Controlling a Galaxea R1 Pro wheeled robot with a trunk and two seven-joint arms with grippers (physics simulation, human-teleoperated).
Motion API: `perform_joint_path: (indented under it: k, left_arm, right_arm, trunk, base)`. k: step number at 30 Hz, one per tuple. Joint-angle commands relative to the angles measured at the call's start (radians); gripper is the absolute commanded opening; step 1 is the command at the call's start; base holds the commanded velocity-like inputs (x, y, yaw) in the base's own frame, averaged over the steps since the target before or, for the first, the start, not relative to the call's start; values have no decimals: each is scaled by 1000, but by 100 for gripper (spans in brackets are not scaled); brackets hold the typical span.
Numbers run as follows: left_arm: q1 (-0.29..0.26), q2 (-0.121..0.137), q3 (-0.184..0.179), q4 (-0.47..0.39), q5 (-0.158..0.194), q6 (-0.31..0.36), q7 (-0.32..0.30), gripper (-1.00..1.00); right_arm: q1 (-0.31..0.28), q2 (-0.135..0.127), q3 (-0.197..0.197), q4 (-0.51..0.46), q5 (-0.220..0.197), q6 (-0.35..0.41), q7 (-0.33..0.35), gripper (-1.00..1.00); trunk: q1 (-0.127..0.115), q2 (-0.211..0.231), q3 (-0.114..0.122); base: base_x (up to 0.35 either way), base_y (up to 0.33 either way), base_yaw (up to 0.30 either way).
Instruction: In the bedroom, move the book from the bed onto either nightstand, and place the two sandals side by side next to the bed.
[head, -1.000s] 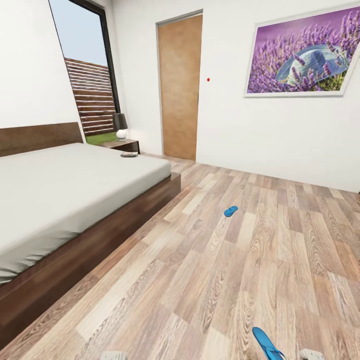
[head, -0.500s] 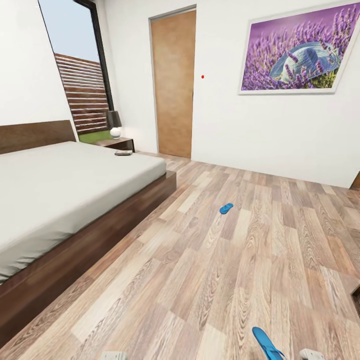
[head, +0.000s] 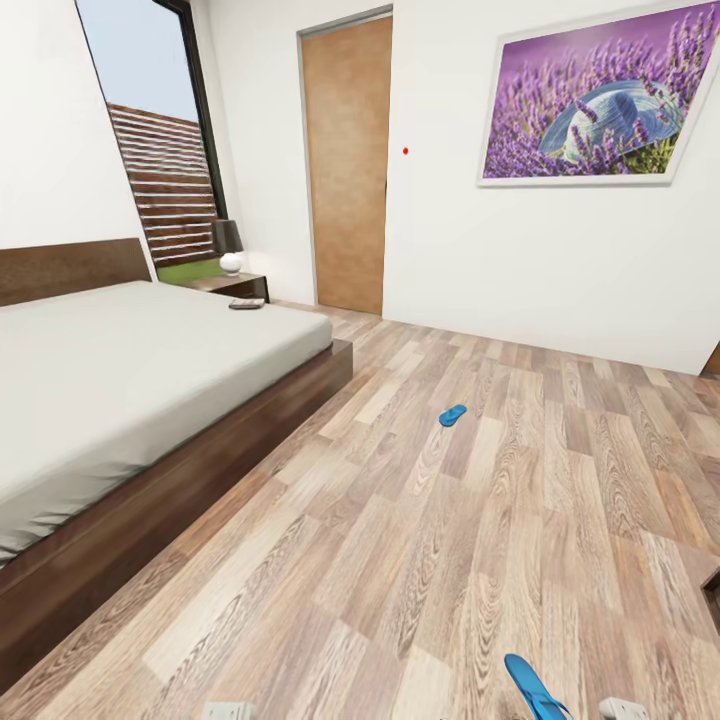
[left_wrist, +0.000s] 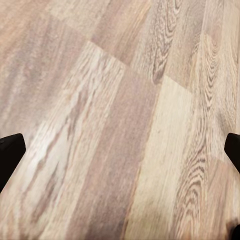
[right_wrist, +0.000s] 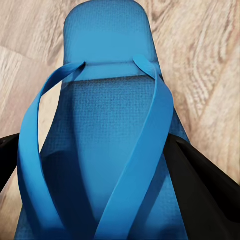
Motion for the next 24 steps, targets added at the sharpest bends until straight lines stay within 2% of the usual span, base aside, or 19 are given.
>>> perform_joint_path:
  k: [1, 16, 24]
  left_arm:
    - [0, 0, 2, 0, 10, 10, -5, 100]
    - [-1, 0, 2, 0, 10, 10, -5, 100]
    - [-1, 0, 2, 0, 10, 11, -5, 100]
  right_arm:
    - [-1, 0, 0, 1, -2, -3, 3, -100]
    - [-1, 0, 0, 1, -3, -3, 3, -100]
    - [-1, 0, -1, 1, -3, -3, 3, -100]
  trunk:
    - [0, 0, -2]
    - [0, 0, -6]
    - [0, 0, -17]
  base:
    - [0, 0, 0]
    - [0, 0, 0]
    - [0, 0, 0]
